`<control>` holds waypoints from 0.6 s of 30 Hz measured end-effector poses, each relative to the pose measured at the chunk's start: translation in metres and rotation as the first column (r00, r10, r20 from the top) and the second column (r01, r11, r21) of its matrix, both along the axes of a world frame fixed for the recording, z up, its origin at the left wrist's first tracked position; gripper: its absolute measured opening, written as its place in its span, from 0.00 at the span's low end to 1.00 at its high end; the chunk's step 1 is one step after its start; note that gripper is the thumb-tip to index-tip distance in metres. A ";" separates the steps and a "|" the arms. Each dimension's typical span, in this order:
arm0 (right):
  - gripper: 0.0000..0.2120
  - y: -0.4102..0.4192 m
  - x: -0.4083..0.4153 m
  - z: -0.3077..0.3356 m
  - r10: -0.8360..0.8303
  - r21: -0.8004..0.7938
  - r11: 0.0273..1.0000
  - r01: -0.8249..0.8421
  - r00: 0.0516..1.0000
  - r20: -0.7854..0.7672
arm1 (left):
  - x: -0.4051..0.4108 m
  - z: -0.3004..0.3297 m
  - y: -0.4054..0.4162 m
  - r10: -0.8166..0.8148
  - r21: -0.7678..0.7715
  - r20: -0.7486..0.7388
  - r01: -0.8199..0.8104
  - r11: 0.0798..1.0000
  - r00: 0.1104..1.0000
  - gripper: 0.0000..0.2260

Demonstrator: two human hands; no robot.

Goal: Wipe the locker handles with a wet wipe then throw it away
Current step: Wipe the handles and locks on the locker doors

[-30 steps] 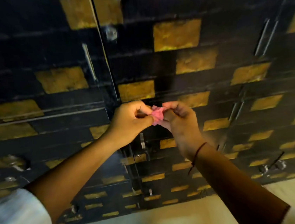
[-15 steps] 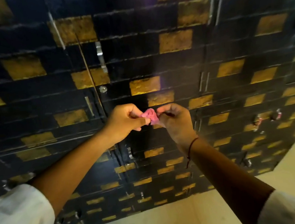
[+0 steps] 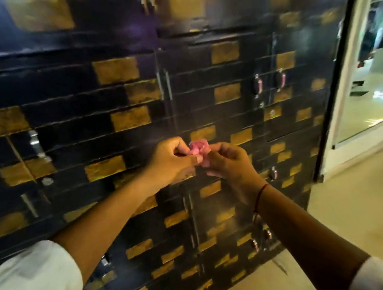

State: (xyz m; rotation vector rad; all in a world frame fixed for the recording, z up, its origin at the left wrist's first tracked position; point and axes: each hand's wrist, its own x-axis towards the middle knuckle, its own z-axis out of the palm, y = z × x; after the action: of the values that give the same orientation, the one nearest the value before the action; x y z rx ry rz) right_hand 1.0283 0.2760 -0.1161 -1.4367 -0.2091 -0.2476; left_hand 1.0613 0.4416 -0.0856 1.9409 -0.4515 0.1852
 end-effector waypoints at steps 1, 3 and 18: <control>0.07 -0.019 0.006 0.006 -0.024 -0.001 1.000 0.024 1.000 0.001 | 0.005 0.008 -0.020 -0.033 -0.033 -0.028 0.032 0.999 0.999 0.12; 0.07 -0.060 0.023 0.016 -0.076 0.000 0.997 0.076 0.997 -0.008 | 0.015 0.024 -0.058 -0.091 -0.101 -0.073 0.083 0.991 0.993 0.11; 0.12 -0.251 0.159 0.127 -0.124 0.012 0.992 0.126 0.951 0.284 | 0.140 0.131 -0.263 -0.132 -0.216 0.050 0.139 0.966 0.990 0.08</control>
State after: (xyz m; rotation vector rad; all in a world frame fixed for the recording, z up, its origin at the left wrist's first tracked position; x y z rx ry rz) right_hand 1.1878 0.0250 0.0105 -1.4191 -0.3539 -0.5600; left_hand 1.2017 0.1791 0.0459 1.6870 -0.5621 0.1739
